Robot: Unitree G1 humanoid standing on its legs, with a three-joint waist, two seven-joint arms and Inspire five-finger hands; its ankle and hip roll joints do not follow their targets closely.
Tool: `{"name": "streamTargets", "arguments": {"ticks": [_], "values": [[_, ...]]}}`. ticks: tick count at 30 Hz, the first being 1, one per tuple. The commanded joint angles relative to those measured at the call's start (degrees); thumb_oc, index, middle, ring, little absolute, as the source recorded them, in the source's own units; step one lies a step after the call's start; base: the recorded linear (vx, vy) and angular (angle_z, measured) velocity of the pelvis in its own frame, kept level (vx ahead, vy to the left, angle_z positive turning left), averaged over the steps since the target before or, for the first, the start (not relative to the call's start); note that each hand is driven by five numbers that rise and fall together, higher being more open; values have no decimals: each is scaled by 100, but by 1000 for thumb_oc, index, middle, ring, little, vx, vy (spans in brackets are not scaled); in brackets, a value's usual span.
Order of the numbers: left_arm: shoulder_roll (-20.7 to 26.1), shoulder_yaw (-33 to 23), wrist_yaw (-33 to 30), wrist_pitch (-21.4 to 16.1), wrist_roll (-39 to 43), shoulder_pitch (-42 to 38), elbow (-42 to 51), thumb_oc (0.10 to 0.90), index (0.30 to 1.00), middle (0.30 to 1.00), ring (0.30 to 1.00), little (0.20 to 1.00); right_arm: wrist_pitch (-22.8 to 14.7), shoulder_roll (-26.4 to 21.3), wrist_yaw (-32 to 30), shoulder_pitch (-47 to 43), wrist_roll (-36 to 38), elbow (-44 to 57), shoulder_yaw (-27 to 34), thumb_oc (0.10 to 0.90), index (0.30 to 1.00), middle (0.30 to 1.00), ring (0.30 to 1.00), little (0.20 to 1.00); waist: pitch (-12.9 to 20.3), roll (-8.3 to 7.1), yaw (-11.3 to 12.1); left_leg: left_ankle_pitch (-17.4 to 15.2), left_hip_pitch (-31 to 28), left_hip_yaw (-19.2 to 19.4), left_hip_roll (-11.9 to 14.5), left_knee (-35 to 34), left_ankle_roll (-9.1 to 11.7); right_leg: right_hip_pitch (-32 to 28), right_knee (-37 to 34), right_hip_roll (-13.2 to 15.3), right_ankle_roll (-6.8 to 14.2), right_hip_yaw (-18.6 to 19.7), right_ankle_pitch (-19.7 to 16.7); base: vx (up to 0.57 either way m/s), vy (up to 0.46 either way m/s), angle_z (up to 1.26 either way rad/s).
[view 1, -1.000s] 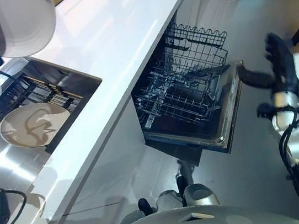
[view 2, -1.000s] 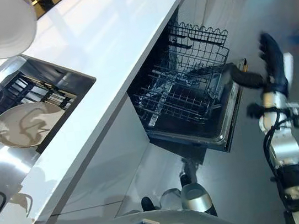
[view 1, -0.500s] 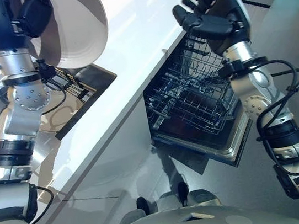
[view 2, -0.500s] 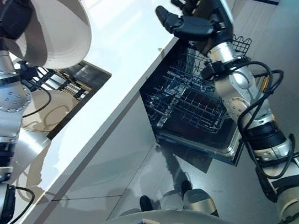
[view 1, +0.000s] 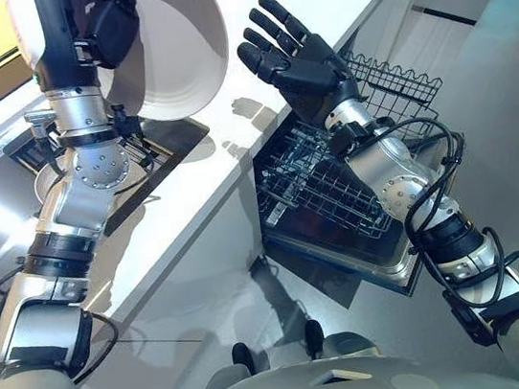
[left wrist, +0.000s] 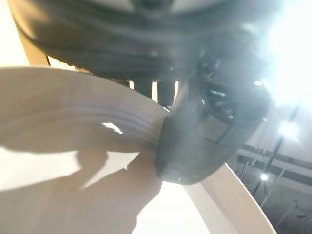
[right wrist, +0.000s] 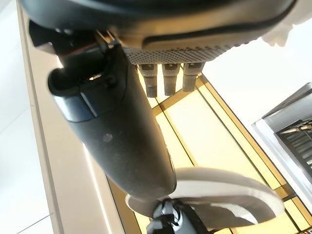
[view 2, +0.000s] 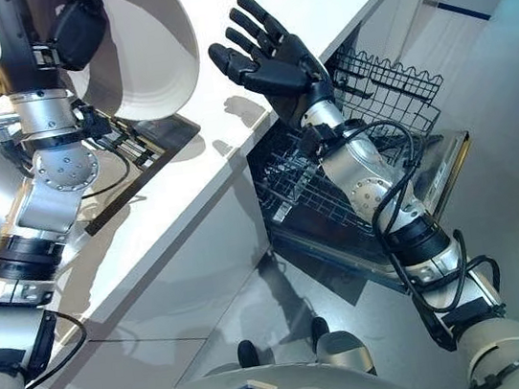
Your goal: Pick up plates and place into dishwasher.
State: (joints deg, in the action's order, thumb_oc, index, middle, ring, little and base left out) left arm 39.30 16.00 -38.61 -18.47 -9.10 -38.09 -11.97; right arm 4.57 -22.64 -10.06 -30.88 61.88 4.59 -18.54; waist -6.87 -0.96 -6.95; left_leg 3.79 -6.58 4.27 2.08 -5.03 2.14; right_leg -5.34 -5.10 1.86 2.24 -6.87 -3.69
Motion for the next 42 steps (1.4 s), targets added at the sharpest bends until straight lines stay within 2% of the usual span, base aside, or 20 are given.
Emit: {"name": "streamTargets", "arguments": {"ticks": [1,11,13,14,16,19,24,26,33,37,42], "values": [[117,237,-114,-108,-86,-1034,257,100,300,300,300,200,-484,324,2,-894,88,491,75,800,900,900,900,900,784,-8,-13,-247,253,108,-81,106,32,245,827,-211,248,-118,724,0,0,0],[-111,587,168,48,40,-1312,161,100,300,300,300,200,-455,485,-12,-1077,145,402,-21,800,900,900,900,900,806,-26,-11,-230,276,96,-112,82,23,242,747,-192,273,-125,671,-3,4,1],[-137,653,192,138,26,-1372,168,100,300,300,300,200,-522,515,-41,-1089,135,394,-40,800,900,900,900,900,812,-26,-16,-228,280,101,-119,80,23,239,730,-188,276,-127,663,-7,8,2],[-150,684,191,189,-18,-1390,154,100,300,300,300,200,-674,533,-79,-1082,71,402,-32,800,900,900,900,900,815,-28,-14,-231,282,98,-130,78,19,241,714,-184,281,-123,652,0,0,0],[-148,690,161,275,-72,-1396,117,100,300,300,300,200,-1104,514,-341,-1053,-553,452,56,800,900,900,900,900,821,-37,-18,-243,287,101,-137,75,17,237,689,-181,290,-106,643,0,0,0],[-73,677,5,371,-225,-1404,4,100,300,300,300,200,-1617,348,-1130,-1078,-2478,543,288,800,900,900,900,900,803,-30,-55,-254,275,139,-141,69,6,233,663,-173,308,-83,615,0,0,0],[210,415,-240,301,-164,-1380,-210,100,300,300,300,200,-1866,-24,-1655,-1172,-3558,542,653,800,900,900,900,900,792,50,-126,-259,243,203,-149,69,0,249,666,-162,326,-50,587,-10,18,-3],[255,361,-220,368,-132,-1362,-159,100,300,300,300,200,-1862,-79,-1536,-1185,-3495,555,661,800,900,900,900,900,805,77,-127,-261,238,210,-151,73,2,250,674,-156,328,-50,598,0,27,-4],[304,252,-87,397,-144,-1213,-66,100,300,300,300,200,-1543,-63,-851,-1084,-2218,668,526,800,900,900,900,900,860,126,-112,-281,228,207,-147,75,9,231,698,-124,333,-81,659,1,13,-4],[294,302,-95,307,-155,-1216,-197,100,300,300,300,200,-1111,112,-426,-977,-1095,712,420,800,900,900,900,900,894,122,-127,-284,225,218,-144,70,13,239,710,-115,344,-99,669,0,0,0],[264,410,-87,245,-77,-1352,-329,100,300,300,300,200,-709,204,-131,-951,-619,679,234,800,900,900,900,900,926,108,-159,-272,248,238,-143,69,11,277,735,-110,356,-113,673,0,0,0]]}}
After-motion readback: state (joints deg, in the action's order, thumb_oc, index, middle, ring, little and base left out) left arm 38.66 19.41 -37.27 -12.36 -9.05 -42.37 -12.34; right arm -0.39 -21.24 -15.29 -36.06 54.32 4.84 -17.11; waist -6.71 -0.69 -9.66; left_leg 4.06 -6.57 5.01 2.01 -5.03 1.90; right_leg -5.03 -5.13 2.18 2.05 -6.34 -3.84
